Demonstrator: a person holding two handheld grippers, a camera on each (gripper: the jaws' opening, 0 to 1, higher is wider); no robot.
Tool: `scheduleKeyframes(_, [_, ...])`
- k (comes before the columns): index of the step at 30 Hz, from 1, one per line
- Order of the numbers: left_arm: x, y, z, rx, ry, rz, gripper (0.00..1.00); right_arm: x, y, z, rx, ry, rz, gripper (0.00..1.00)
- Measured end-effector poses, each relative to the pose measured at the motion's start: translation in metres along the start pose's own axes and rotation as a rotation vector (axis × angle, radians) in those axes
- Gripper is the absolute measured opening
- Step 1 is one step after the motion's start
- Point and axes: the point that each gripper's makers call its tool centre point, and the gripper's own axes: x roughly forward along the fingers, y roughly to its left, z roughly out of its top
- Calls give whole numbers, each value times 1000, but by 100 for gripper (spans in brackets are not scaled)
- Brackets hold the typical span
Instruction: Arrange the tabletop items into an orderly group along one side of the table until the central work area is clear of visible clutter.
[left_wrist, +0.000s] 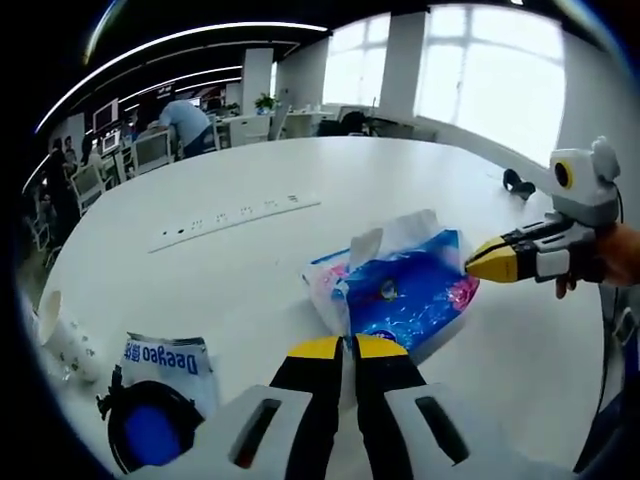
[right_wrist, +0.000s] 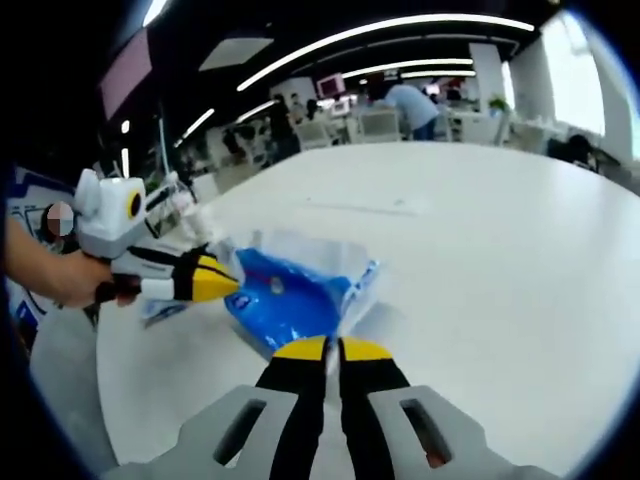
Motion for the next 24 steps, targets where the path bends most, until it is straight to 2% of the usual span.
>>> scheduleKeyframes(7, [15, 0, 0, 15, 13, -11, 2, 7, -12, -4, -2, 7, -24, 1])
scheduleKeyframes(10, [23, 0, -4, 25, 30, -19, 2, 11, -18, -5, -75, 13, -58, 1])
scheduleKeyframes(19, [38, 5, -7, 34, 51, -27, 2, 22, -26, -11, -70, 39, -66, 2])
scheduleKeyframes(24, [43, 8, -4, 25, 40, -26, 1, 26, -30, -12, -66, 43, -76, 2])
